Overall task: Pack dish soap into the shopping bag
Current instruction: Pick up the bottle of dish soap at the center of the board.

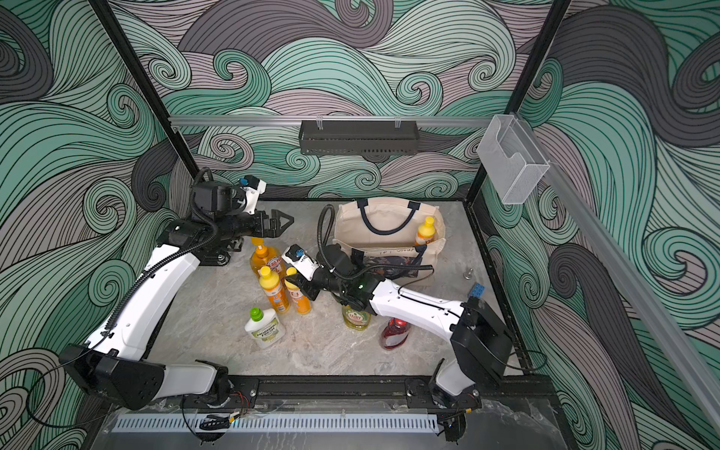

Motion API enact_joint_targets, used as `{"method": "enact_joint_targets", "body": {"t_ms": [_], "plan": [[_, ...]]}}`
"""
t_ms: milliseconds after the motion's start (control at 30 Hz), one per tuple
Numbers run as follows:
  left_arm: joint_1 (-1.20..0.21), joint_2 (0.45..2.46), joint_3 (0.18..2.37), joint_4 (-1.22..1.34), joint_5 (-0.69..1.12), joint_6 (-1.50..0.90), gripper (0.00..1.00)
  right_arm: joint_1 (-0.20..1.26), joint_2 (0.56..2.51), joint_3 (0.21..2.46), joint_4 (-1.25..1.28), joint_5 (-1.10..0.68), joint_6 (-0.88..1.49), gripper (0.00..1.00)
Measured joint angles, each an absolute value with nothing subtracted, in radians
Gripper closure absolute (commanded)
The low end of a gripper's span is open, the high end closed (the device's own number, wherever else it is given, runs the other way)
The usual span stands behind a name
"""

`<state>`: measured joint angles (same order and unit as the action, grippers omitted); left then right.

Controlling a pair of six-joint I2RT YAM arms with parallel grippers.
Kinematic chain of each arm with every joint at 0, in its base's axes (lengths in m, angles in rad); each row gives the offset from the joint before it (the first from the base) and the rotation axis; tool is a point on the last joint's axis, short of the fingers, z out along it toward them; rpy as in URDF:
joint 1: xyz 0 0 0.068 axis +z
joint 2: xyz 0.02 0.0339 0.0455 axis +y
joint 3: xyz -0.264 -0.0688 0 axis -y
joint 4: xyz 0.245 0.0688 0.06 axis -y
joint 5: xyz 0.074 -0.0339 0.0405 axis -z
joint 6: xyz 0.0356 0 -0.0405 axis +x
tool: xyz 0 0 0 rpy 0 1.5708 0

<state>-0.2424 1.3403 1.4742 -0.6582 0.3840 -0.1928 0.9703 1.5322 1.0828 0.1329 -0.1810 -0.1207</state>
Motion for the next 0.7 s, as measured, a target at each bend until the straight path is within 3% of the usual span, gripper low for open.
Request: {"method": "enact_joint_targets", "body": {"t_ms": [700], "plan": [[-0.242,1.348,1.468,-0.65,0.42,-0.194,0.01,0.972,1.413,1.145,-0.192,-0.08,-0.147,1.0]]}}
